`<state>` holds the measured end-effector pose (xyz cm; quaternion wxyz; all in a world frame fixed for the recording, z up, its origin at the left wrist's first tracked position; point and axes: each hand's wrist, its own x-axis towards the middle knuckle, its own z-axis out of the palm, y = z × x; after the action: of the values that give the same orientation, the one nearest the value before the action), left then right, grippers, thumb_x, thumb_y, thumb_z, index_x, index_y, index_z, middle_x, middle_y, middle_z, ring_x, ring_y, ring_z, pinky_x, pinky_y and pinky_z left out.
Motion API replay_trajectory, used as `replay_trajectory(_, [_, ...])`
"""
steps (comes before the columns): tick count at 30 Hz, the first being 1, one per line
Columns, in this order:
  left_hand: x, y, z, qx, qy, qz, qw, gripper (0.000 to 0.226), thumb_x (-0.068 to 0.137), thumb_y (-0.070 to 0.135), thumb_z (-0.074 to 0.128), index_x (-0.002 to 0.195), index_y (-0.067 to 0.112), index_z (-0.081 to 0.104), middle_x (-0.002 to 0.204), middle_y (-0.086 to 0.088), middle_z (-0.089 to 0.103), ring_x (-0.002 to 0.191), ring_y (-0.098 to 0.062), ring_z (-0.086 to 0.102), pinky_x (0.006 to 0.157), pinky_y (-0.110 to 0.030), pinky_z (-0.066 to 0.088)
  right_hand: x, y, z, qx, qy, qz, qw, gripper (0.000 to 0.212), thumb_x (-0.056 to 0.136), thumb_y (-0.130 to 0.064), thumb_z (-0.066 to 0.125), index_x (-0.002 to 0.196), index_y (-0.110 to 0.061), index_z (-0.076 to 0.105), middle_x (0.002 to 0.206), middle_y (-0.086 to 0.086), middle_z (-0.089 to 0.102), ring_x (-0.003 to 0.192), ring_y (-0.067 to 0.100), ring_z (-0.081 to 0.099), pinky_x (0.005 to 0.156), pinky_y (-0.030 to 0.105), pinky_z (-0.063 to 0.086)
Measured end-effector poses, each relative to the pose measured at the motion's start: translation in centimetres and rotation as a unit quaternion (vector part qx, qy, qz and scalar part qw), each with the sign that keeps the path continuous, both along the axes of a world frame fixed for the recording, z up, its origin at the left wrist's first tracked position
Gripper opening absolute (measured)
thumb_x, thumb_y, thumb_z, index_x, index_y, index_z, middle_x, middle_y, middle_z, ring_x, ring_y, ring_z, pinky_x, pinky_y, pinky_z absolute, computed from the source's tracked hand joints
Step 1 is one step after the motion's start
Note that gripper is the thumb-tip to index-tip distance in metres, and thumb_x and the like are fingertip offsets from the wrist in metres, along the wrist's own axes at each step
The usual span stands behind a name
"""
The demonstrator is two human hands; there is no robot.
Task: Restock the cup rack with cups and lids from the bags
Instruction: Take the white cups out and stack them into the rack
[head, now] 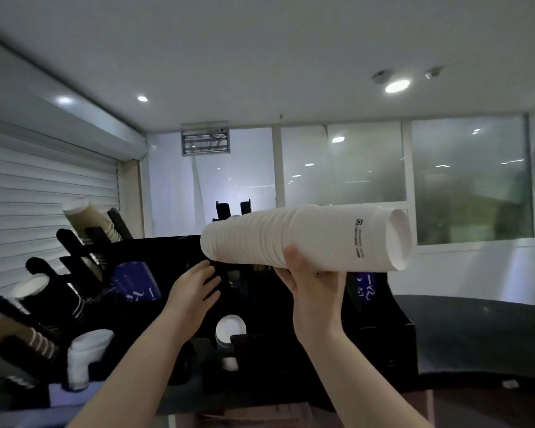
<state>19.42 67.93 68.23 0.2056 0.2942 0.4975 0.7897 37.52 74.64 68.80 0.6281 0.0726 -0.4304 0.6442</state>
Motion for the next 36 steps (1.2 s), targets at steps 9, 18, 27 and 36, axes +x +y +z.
replay_trajectory(9, [-5.4, 1.3, -1.3, -0.113, 0.236, 0.157, 0.952, 0.041, 0.092, 0.003, 0.048, 0.13, 0.018, 0.056, 0.114, 0.012, 0.058, 0.099, 0.001, 0.052, 0.081, -0.013, 0.036, -4.4, 2.4, 0.8, 0.019, -0.068, -0.055, 0.996, 0.071, 0.063, -0.015, 0.087, 0.122, -0.029, 0.05, 0.12, -0.006, 0.06, 0.113, 0.014, 0.059, 0.095, 0.05, 0.05])
replay_trajectory(18, [-10.3, 3.0, -0.9, -0.139, 0.279, 0.101, 0.945, 0.052, 0.083, -0.009, 0.049, 0.104, 0.038, 0.056, 0.088, 0.033, 0.061, 0.082, 0.021, 0.056, 0.064, -0.001, 0.04, -5.9, 2.0, 5.2, 0.08, -0.135, -0.15, 0.976, 0.074, 0.057, -0.035, 0.085, 0.121, -0.03, 0.048, 0.111, -0.011, 0.062, 0.103, 0.012, 0.063, 0.082, 0.051, 0.055])
replay_trajectory(27, [-12.5, 4.2, -3.3, -0.156, 0.267, 0.015, 0.951, 0.06, 0.081, -0.005, 0.05, 0.104, 0.05, 0.057, 0.101, 0.014, 0.07, 0.088, 0.0, 0.066, 0.075, -0.023, 0.049, -4.7, 0.7, 5.8, 0.11, -0.167, -0.197, 0.96, 0.067, 0.059, -0.034, 0.083, 0.118, -0.027, 0.052, 0.106, -0.015, 0.064, 0.099, 0.005, 0.064, 0.081, 0.047, 0.057])
replay_trajectory(36, [-12.3, 5.2, -4.0, -0.16, 0.254, -0.013, 0.954, 0.046, 0.08, -0.002, 0.054, 0.09, 0.043, 0.062, 0.078, 0.018, 0.071, 0.073, -0.014, 0.061, 0.069, -0.029, 0.047, -7.7, 0.3, 6.4, 0.117, -0.221, -0.209, 0.946, 0.075, 0.049, -0.04, 0.084, 0.115, -0.027, 0.052, 0.106, -0.013, 0.066, 0.098, 0.01, 0.066, 0.082, 0.047, 0.056])
